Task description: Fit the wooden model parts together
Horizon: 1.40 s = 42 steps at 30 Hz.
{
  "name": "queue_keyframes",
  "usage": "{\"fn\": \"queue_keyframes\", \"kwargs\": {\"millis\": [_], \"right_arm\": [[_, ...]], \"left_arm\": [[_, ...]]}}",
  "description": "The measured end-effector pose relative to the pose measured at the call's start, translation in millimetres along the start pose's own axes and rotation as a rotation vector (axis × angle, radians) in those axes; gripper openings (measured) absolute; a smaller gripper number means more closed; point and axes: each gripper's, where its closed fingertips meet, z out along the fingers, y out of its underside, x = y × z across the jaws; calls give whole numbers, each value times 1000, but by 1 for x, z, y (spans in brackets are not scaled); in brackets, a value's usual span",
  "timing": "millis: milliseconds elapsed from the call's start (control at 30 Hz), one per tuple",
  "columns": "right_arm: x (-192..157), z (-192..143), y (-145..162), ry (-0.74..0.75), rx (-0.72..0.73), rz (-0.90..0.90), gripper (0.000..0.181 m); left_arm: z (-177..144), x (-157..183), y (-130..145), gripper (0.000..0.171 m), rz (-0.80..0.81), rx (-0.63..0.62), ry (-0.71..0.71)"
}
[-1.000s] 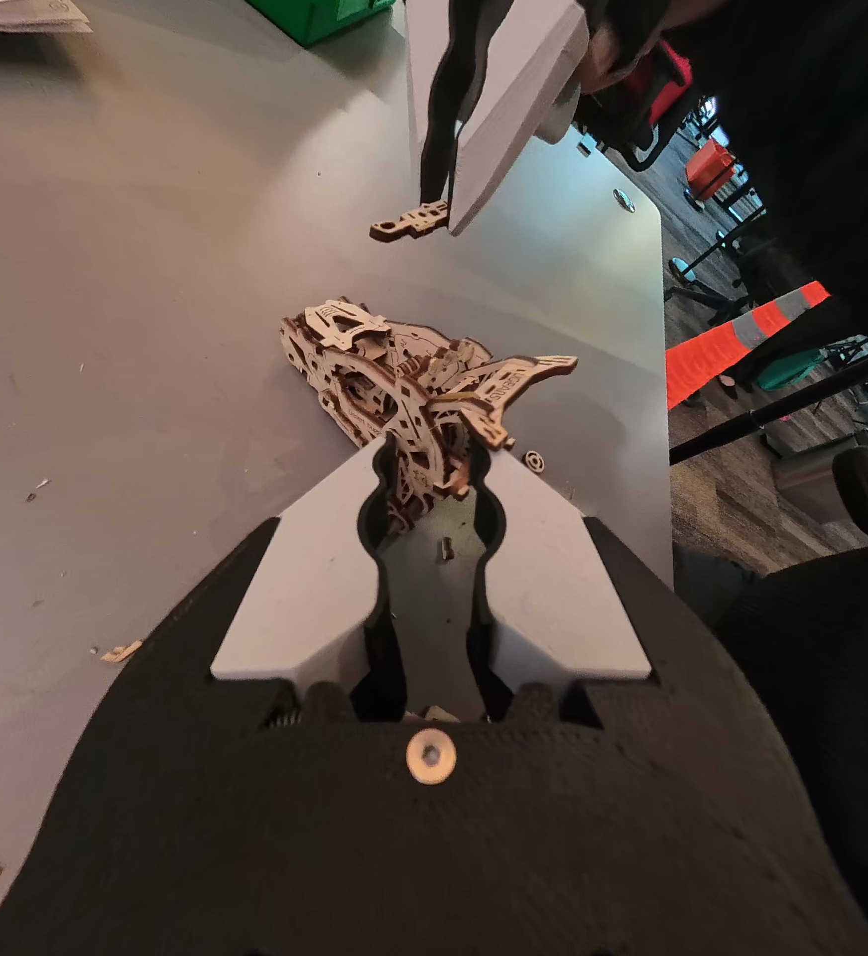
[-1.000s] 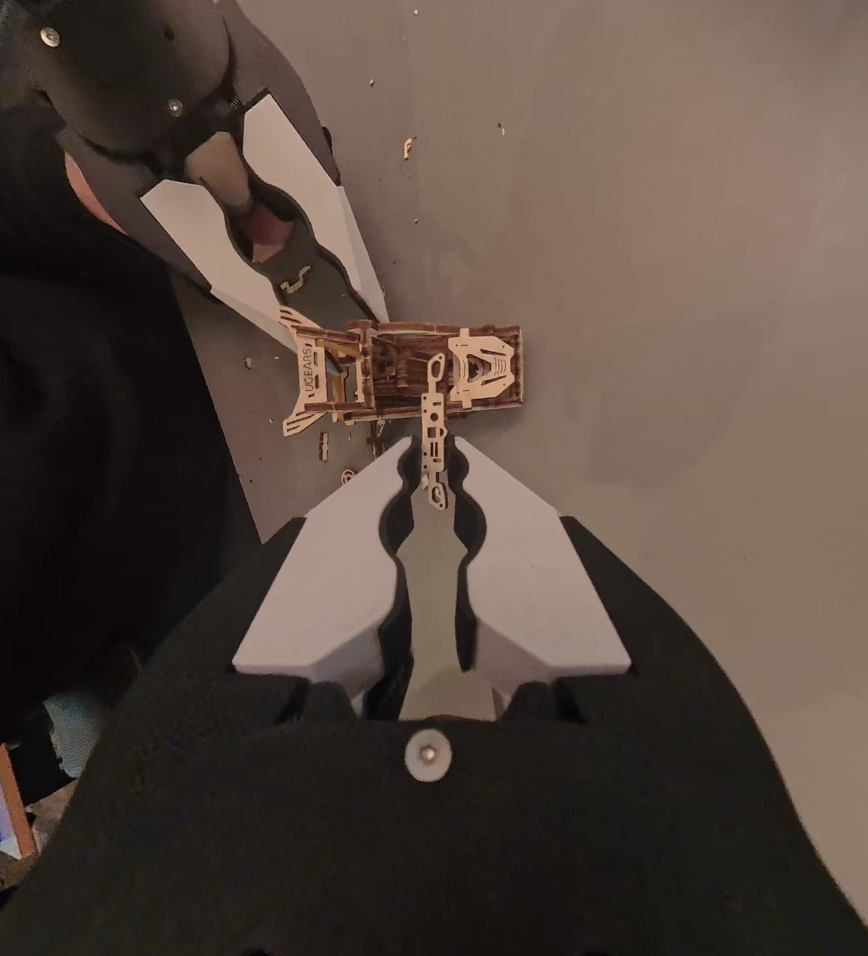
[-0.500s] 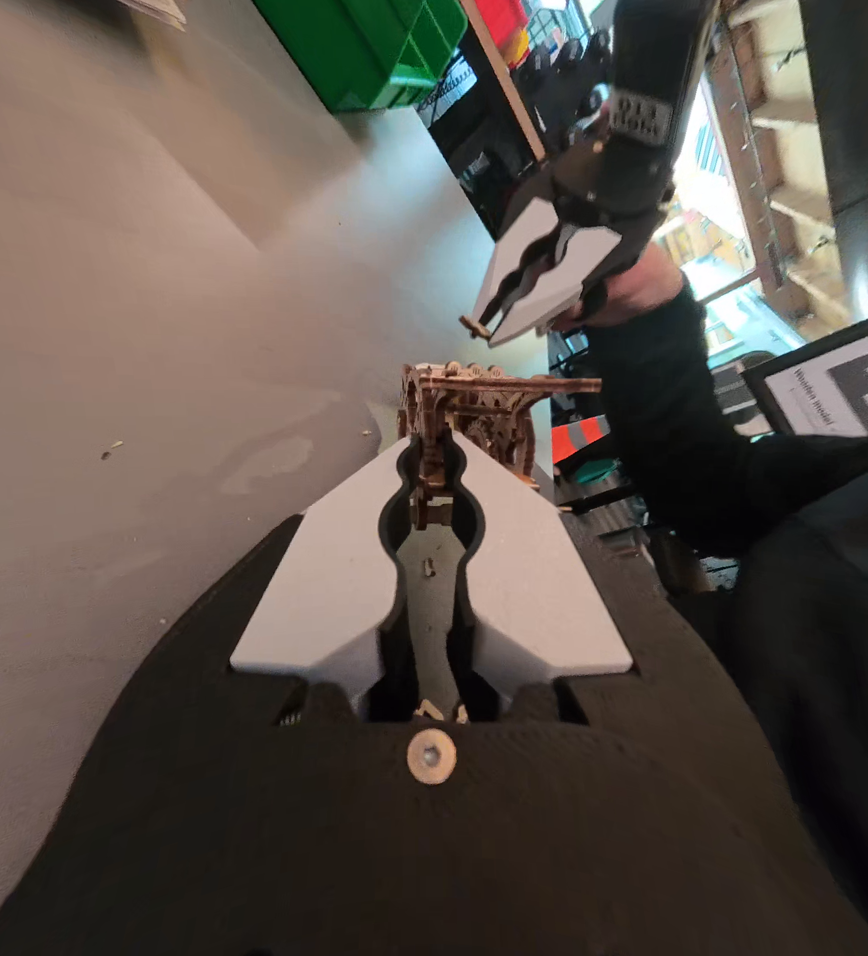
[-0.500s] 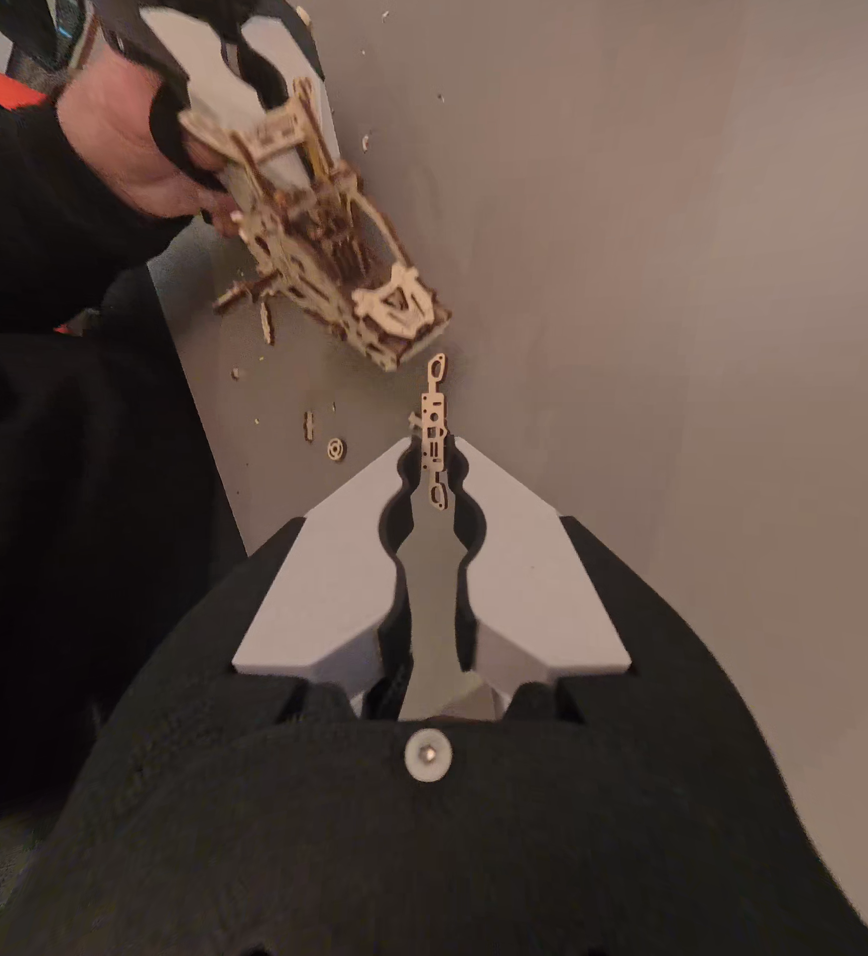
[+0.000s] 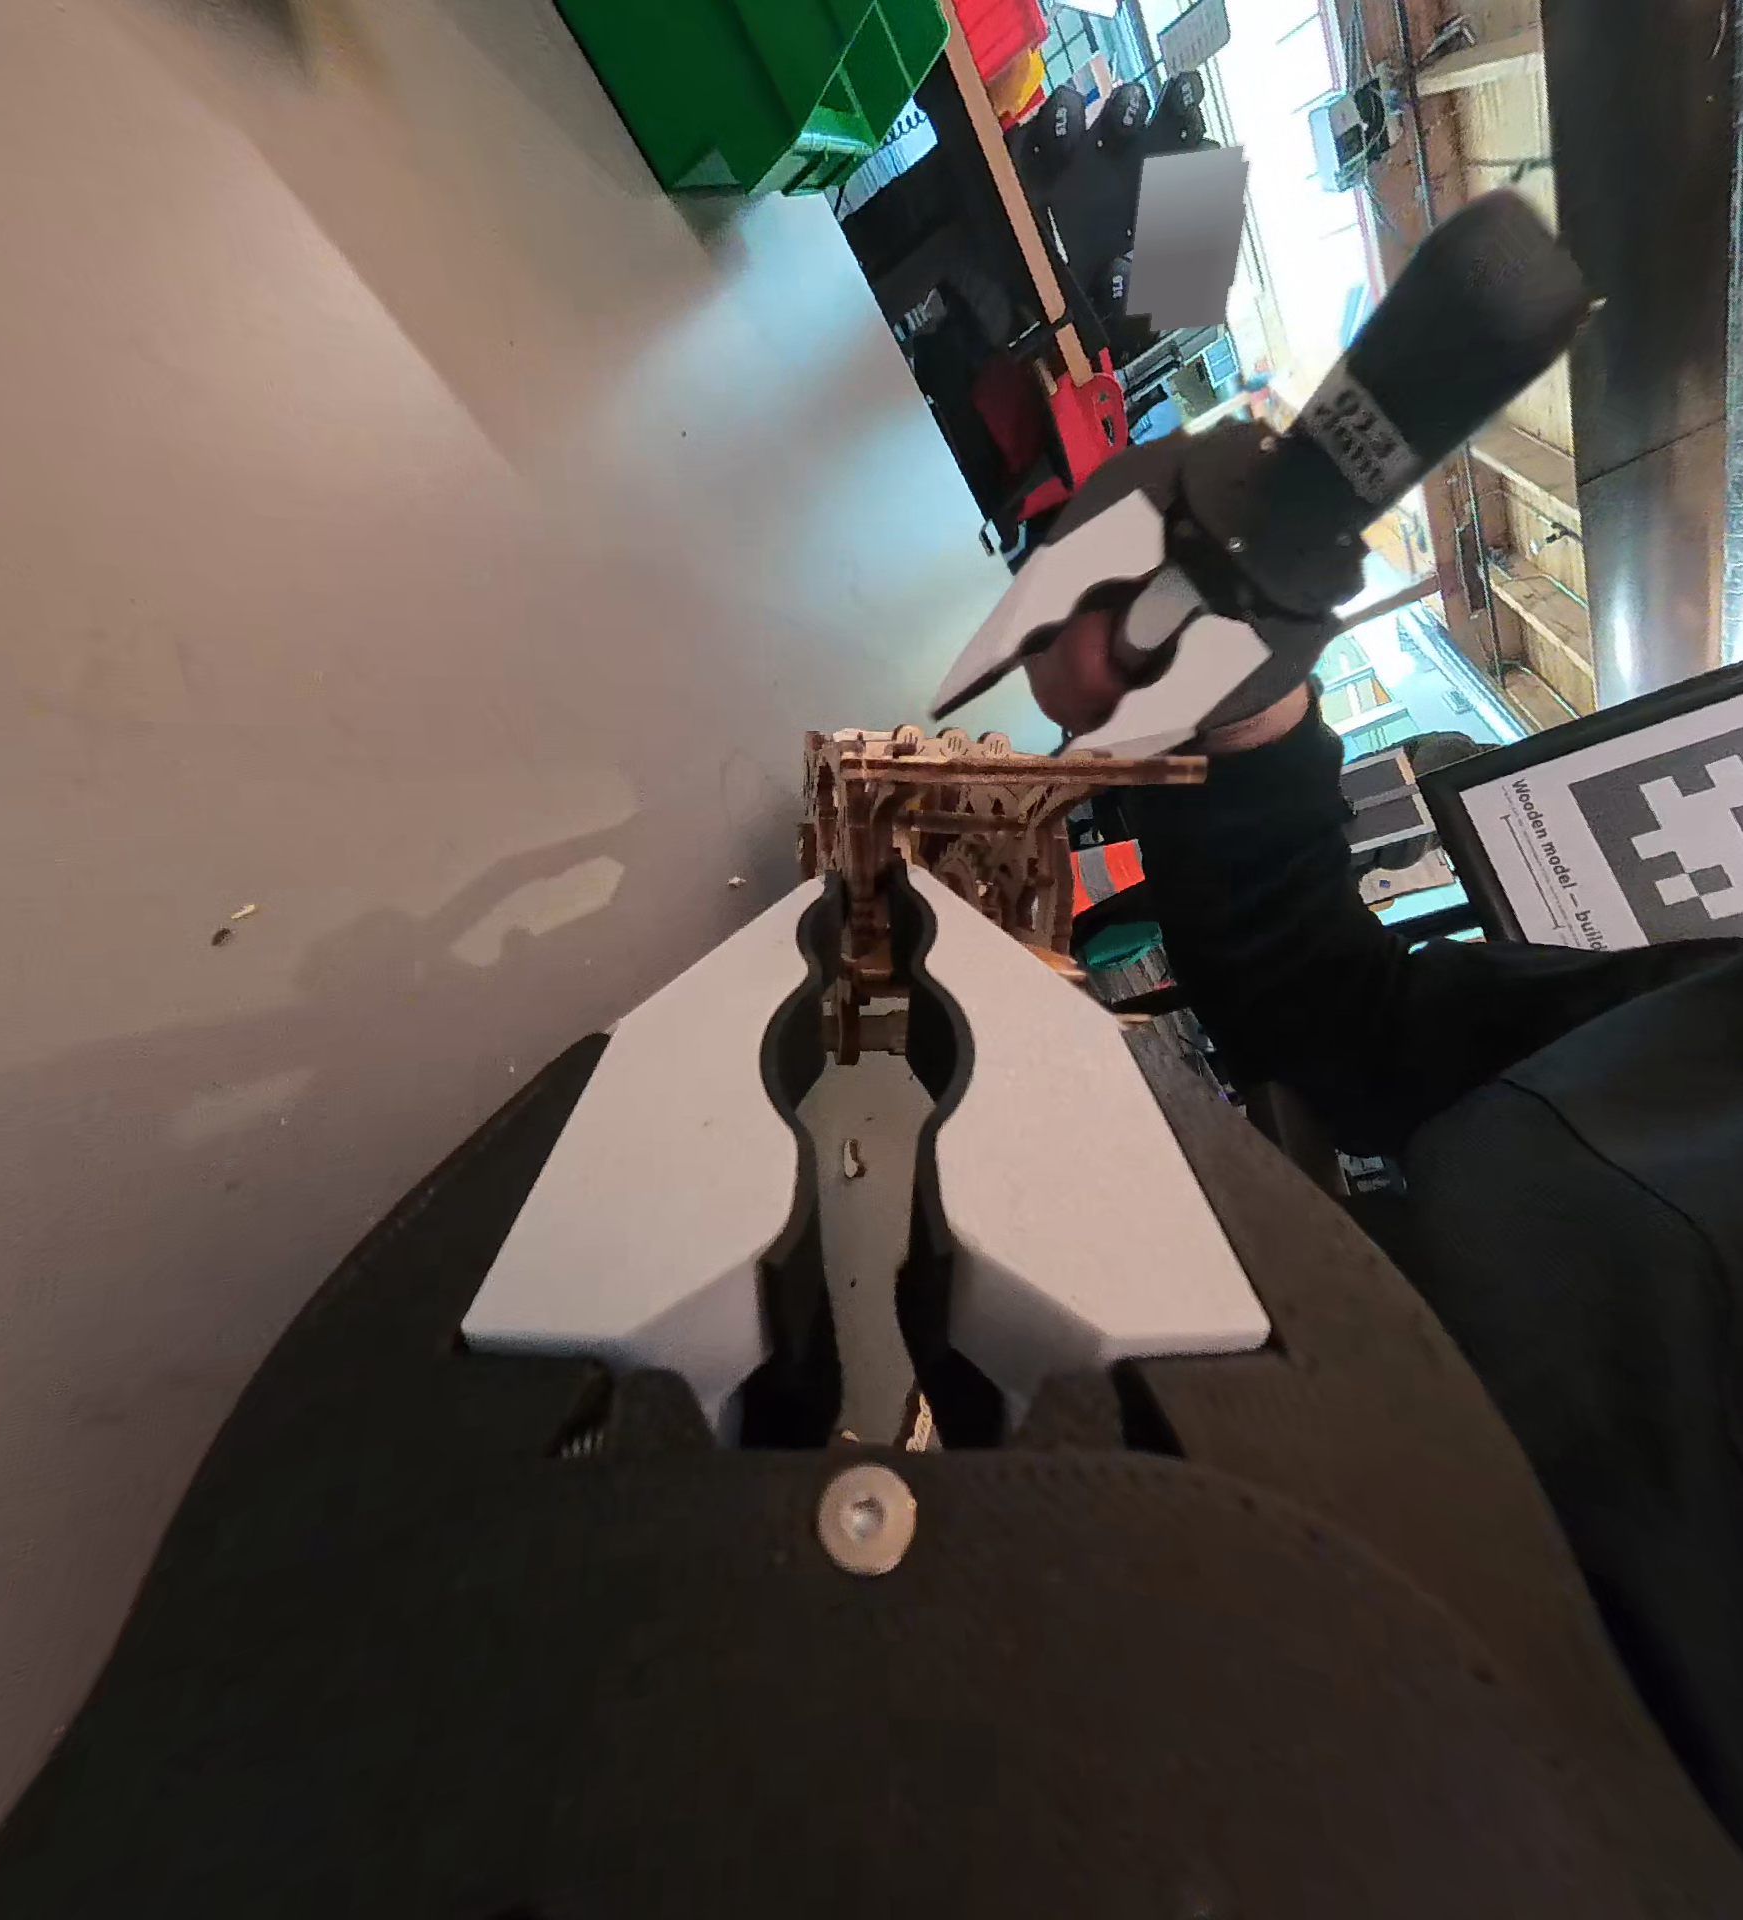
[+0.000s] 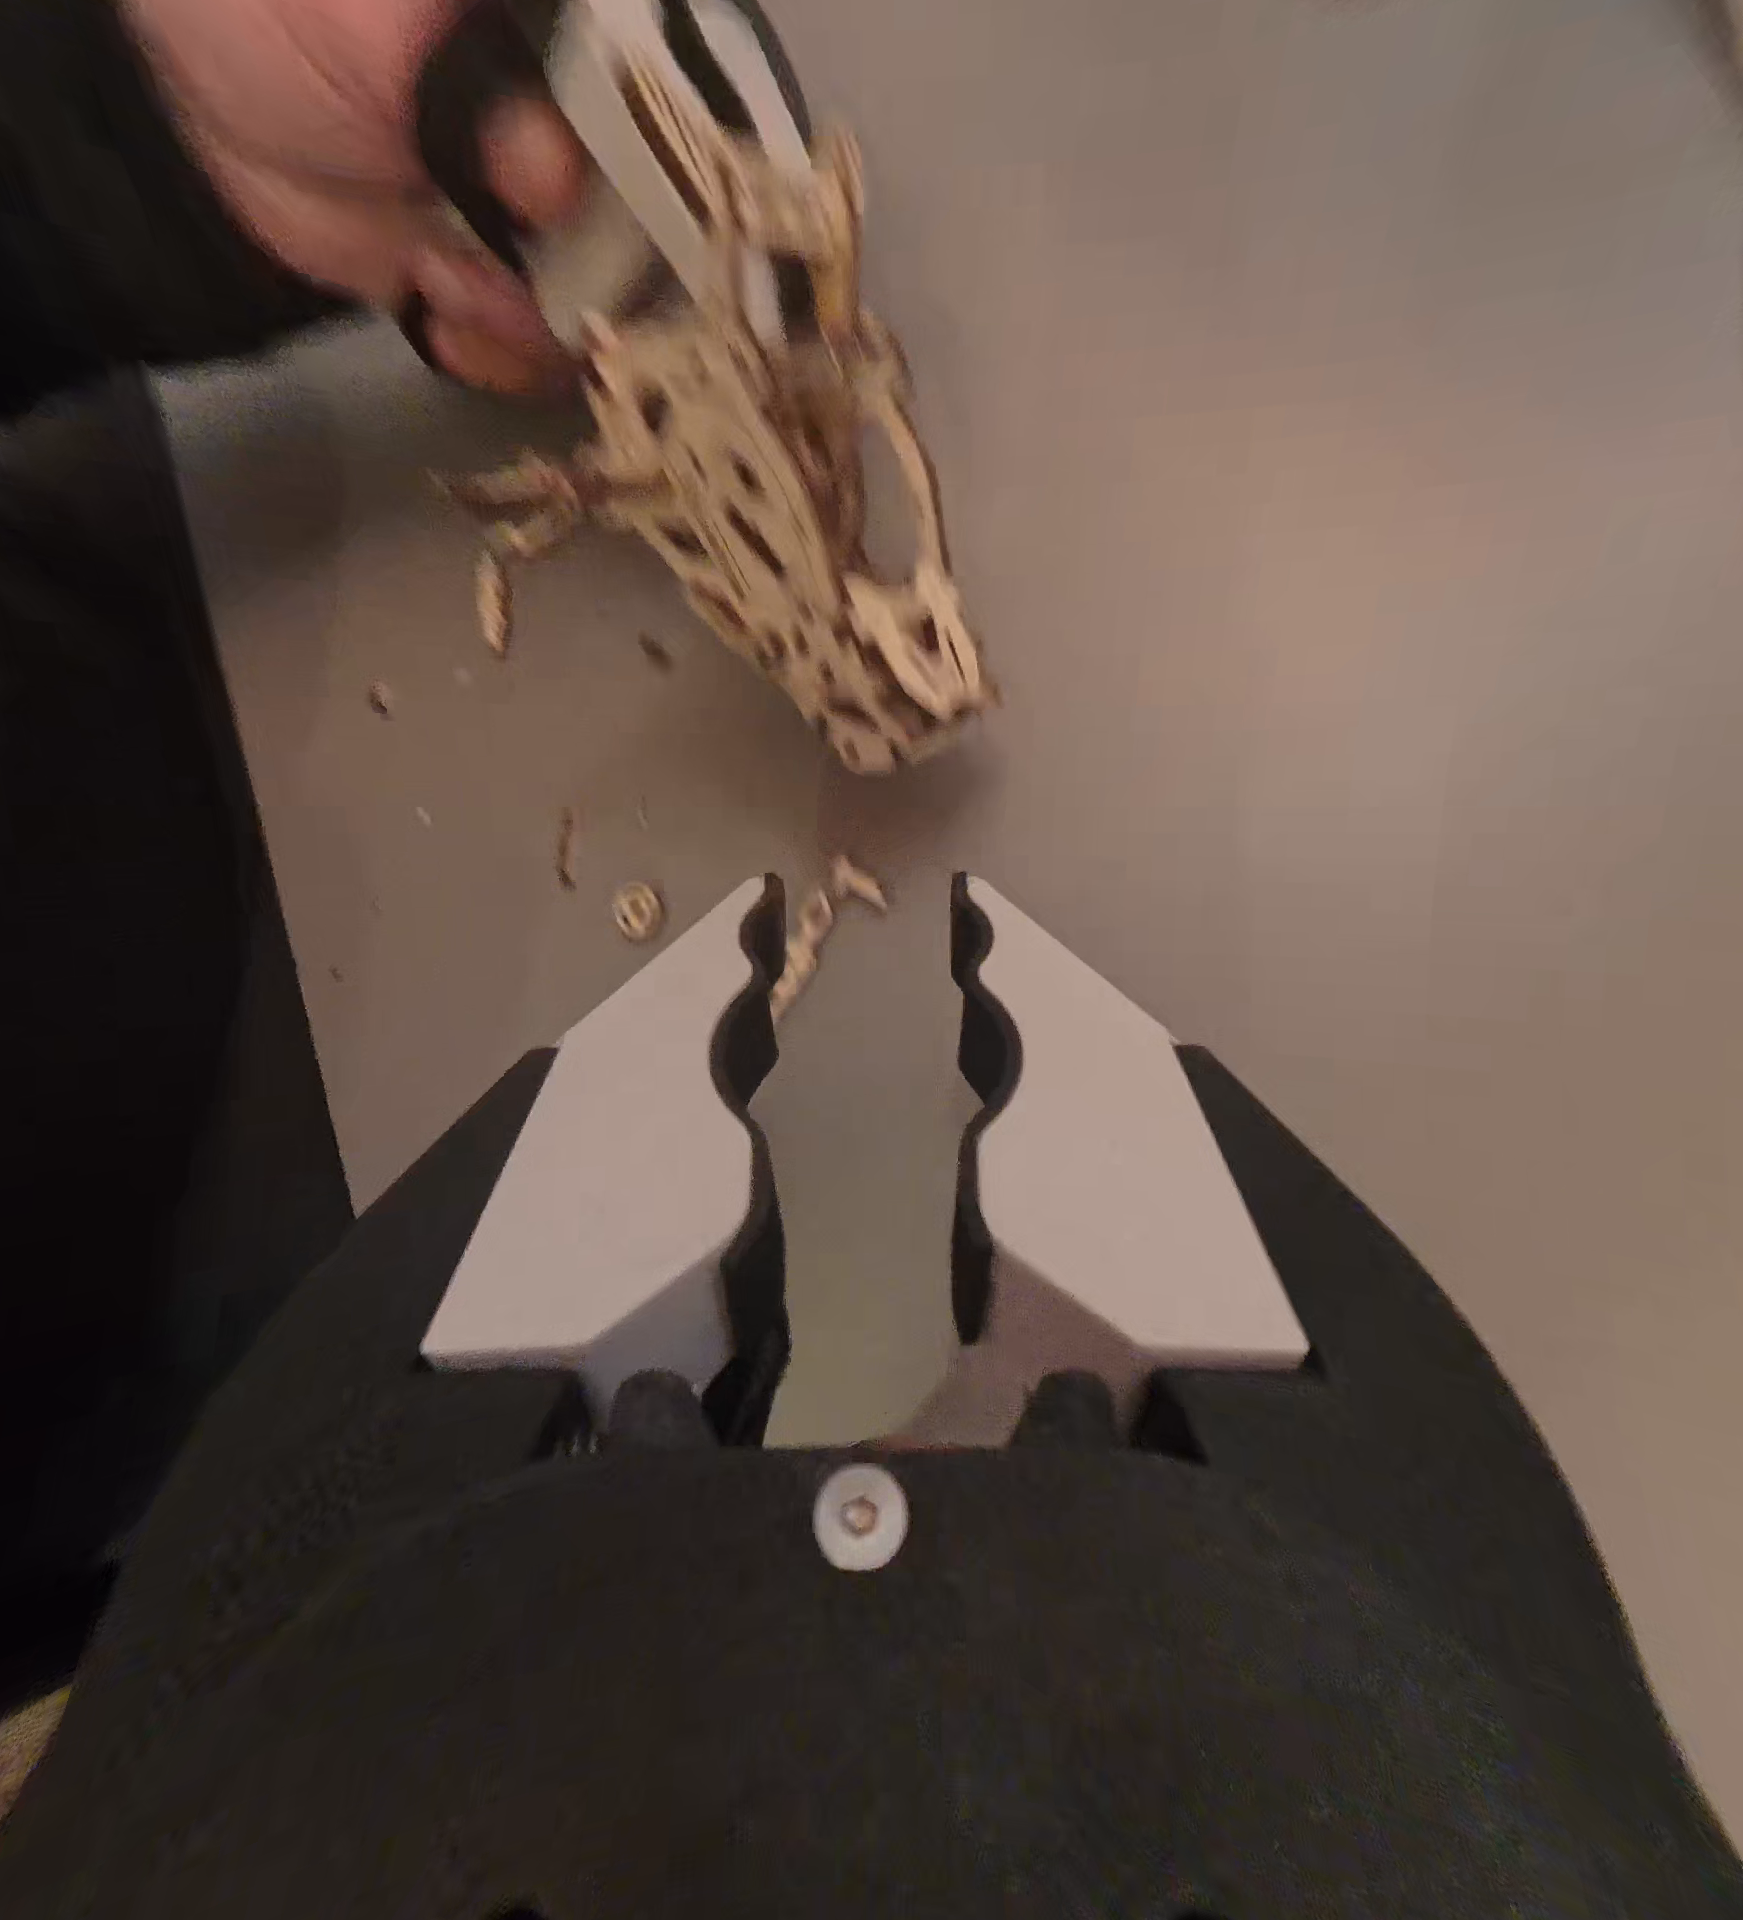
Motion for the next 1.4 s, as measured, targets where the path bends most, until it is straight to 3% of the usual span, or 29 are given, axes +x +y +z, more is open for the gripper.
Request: {"fn": "queue_keyframes", "kwargs": {"millis": [133, 267, 400, 567, 633, 767, 1067, 1267, 1400], "right_arm": [[-14, 7, -38, -59, 121, -82, 28], [-21, 27, -52, -165, 150, -109, 26], [-30, 35, -52, -290, 158, -130, 5], [-38, 37, -46, -426, 157, -81, 3], [-40, 38, -45, -446, 172, -82, 9], [-35, 47, -41, -365, 167, -118, 1], [-28, 50, -42, -161, 157, -188, 2], [-34, 46, -41, -273, 199, -105, 14], [-34, 50, -37, -252, 156, -150, 3]], "left_arm": [[2, 3, 2, 5, 14, -17, 18], [5, 6, 3, 5, 29, -41, 43], [8, 6, 3, 5, 51, -66, 49], [12, 6, 2, 6, 105, -112, 49], [15, 3, 0, 6, 125, -130, 37], [18, -2, -1, 7, 158, -168, 20], [17, -3, -5, 8, 164, -148, 14], [18, -3, -6, 8, 195, -146, 1], [20, -1, -4, 8, 236, -164, 8]]}}
